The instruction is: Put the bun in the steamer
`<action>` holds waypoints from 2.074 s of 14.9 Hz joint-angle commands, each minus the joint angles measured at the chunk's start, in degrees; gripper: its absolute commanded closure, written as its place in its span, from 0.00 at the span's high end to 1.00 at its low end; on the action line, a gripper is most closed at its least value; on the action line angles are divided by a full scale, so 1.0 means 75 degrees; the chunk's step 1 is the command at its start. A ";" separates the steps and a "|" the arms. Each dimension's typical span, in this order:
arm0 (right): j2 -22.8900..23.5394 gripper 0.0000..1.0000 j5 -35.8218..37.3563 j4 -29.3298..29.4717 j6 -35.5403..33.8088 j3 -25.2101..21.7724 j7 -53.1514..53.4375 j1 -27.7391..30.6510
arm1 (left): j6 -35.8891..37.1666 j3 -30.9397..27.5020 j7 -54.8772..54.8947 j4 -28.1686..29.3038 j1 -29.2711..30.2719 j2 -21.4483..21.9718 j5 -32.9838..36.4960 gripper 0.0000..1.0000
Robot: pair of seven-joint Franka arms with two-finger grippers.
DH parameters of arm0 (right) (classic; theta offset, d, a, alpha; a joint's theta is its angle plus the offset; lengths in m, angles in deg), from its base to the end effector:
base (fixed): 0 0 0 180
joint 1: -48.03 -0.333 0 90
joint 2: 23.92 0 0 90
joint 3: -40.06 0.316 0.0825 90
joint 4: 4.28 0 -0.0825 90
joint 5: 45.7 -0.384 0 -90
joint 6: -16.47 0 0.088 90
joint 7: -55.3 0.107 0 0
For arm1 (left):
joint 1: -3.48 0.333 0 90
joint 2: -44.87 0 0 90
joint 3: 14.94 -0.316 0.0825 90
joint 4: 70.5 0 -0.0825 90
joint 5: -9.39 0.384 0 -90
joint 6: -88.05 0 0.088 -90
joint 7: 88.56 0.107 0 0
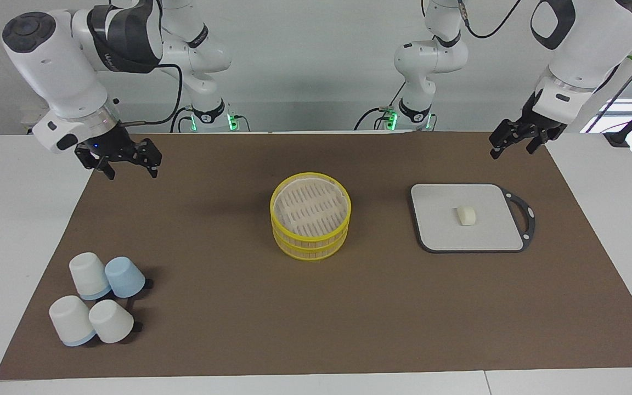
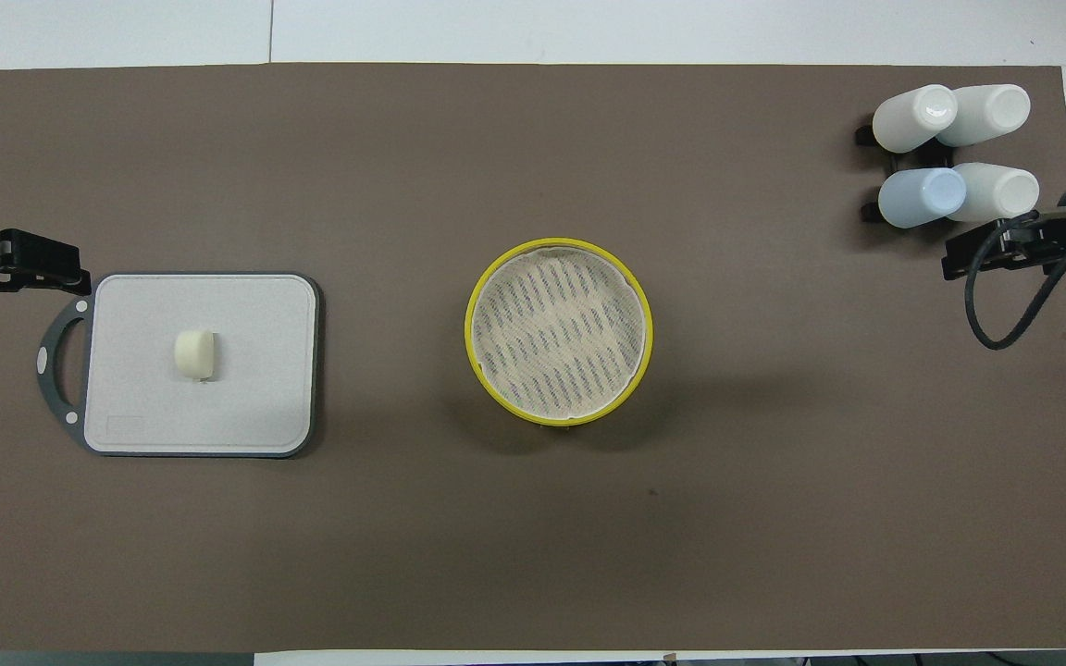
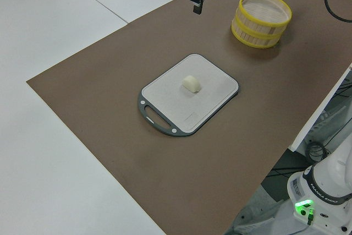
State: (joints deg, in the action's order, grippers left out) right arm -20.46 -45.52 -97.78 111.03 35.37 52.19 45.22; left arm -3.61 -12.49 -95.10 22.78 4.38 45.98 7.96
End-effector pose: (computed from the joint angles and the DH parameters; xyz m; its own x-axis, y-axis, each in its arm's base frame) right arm 0.5757 -0.0180 0.5683 0.9989 0.0217 -0.0421 0.0219 -0.9997 0.0058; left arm 0.5500 -0.0177 0.6107 0.9961 0.0877 -0.0116 0.0879 -0.9959 0.0229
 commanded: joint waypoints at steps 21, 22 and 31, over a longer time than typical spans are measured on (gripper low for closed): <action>-0.0169 1.00 0.0058 -0.0178 -0.0034 0.0098 -0.0207 0.0116 | -0.1170 -0.0163 -0.0031 0.1222 0.0102 0.0284 0.0167 1.00; -0.0169 1.00 0.0058 -0.0178 -0.0034 0.0098 -0.0207 0.0116 | -0.1405 -0.0163 -0.0031 0.1493 0.0090 0.0296 0.0167 1.00; -0.0204 1.00 0.0012 -0.0178 -0.0104 0.0109 -0.0196 0.0034 | -0.3679 -0.0163 0.0051 0.3557 0.0231 0.0144 0.0167 1.00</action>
State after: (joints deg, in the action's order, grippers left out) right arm -20.50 -45.52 -97.78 110.81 35.63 52.19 45.17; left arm -27.54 -14.04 -95.07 46.02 5.09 46.08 8.01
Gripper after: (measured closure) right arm 0.000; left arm 0.000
